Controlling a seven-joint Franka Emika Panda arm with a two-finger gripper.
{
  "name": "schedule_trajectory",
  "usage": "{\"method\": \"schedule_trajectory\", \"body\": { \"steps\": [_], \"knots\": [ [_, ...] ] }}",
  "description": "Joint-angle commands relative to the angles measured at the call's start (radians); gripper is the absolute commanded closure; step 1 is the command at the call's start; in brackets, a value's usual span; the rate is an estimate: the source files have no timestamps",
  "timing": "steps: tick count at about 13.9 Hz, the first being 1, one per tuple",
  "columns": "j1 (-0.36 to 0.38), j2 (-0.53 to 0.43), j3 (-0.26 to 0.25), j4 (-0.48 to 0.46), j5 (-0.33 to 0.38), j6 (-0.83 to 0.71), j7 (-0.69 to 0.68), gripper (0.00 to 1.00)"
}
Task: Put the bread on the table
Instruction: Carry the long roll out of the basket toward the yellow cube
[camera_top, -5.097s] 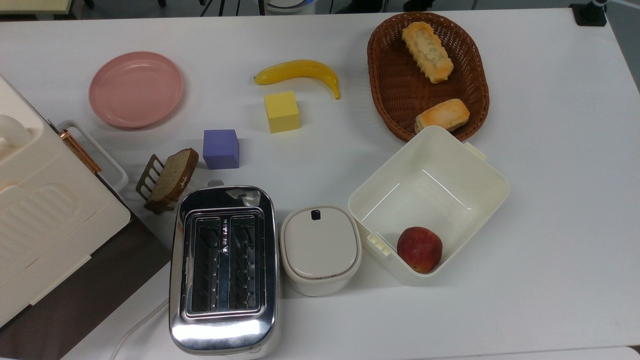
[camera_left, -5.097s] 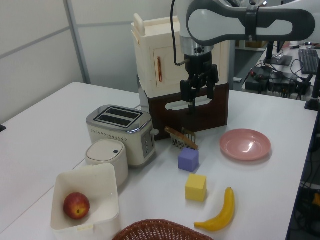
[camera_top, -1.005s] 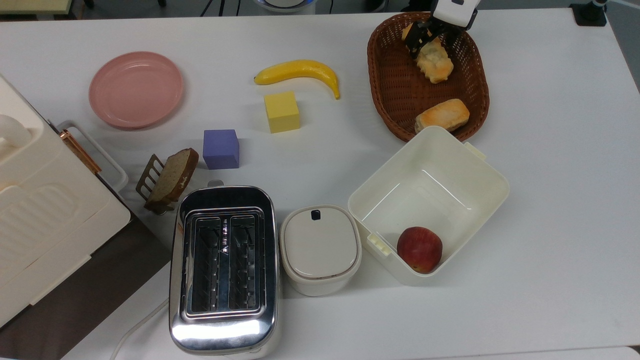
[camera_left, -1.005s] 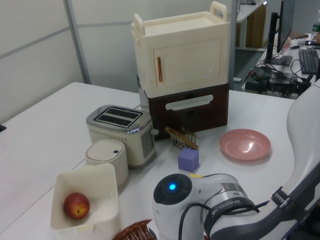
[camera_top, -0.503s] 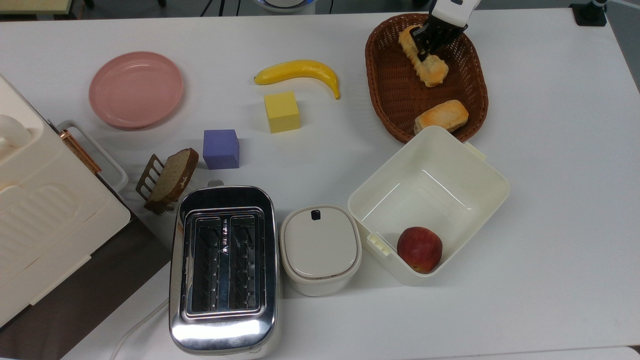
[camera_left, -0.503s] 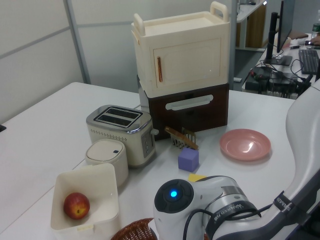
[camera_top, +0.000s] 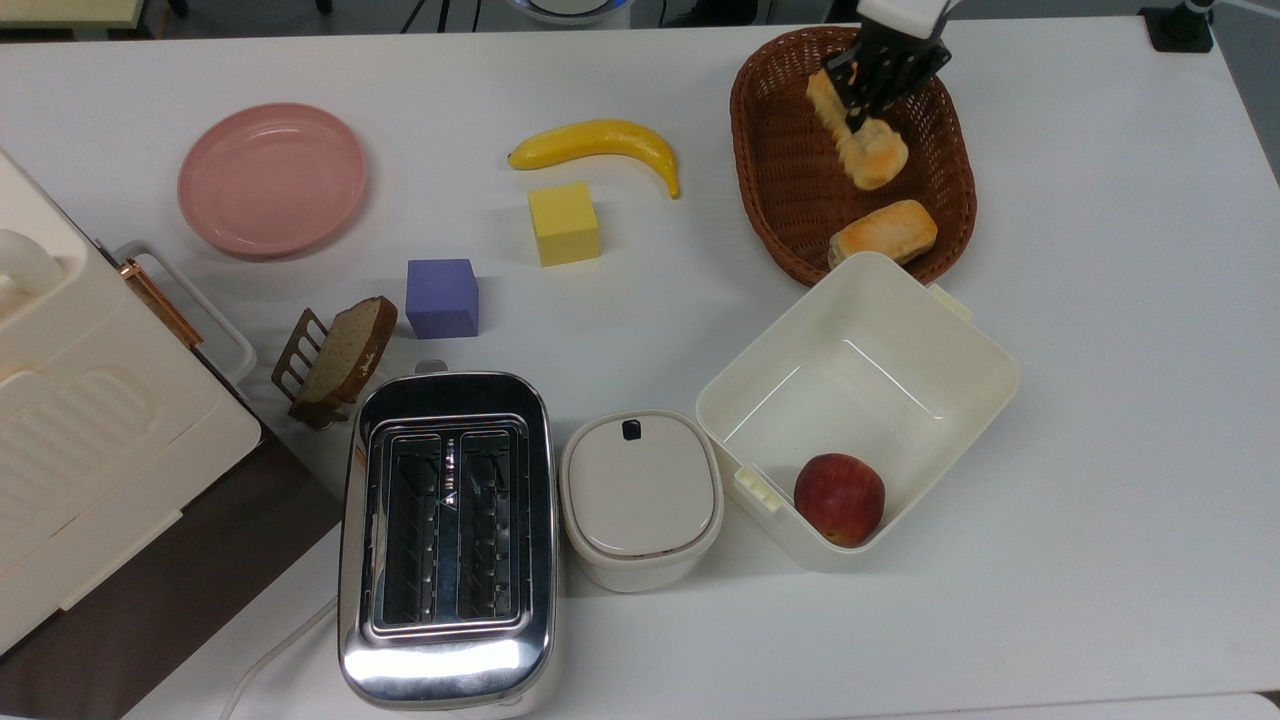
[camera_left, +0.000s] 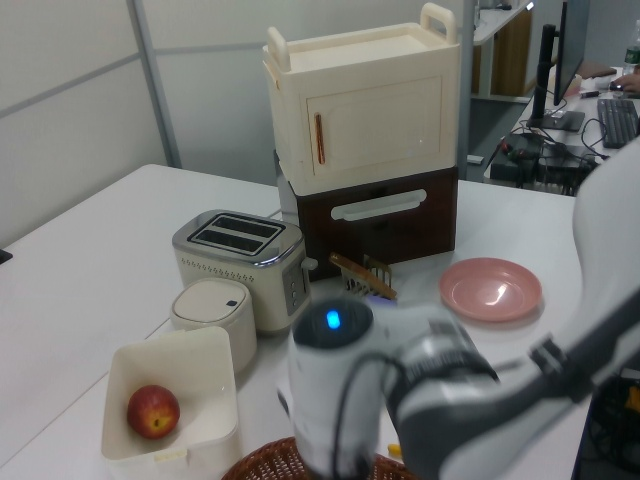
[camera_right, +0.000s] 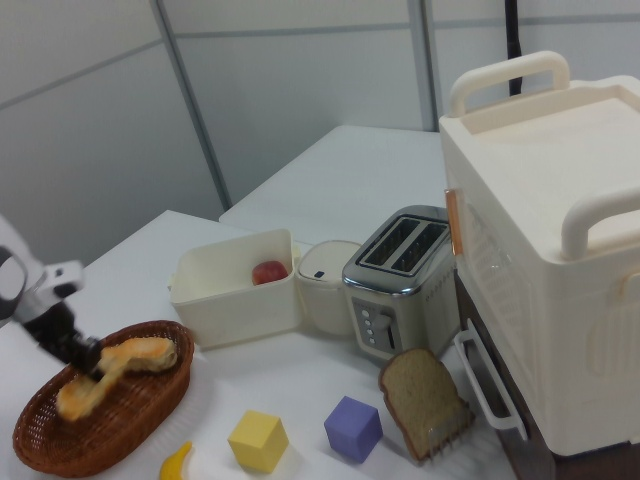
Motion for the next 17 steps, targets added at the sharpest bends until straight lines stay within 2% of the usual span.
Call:
{"method": "schedule_trajectory", "body": {
  "steps": [1,2,4,5,7,12,13,14,15,17],
  "knots": [
    [-0.005,-0.014,-0.161,0.105,-0.018,-0.037,-0.007,0.99],
    [-0.005,-0.015,-0.224,0.15,-0.018,-0.083,-0.027,0.99],
    [-0.005,-0.016,-0.295,0.193,-0.015,-0.141,-0.082,0.99],
    [-0.006,-0.016,-0.348,0.21,-0.006,-0.161,-0.119,0.99],
    [-0.009,-0.006,-0.405,0.214,-0.004,-0.156,-0.153,0.99],
    [-0.068,0.053,-0.415,0.244,-0.004,-0.146,-0.176,0.99],
    [-0.078,0.063,-0.415,0.245,-0.004,-0.148,-0.179,0.9],
    [-0.078,0.066,-0.415,0.251,-0.004,-0.149,-0.177,0.36],
    [-0.078,0.066,-0.415,0.251,-0.004,-0.149,-0.177,0.0],
    [-0.077,0.066,-0.415,0.253,-0.004,-0.151,-0.176,0.0]
  ]
}}
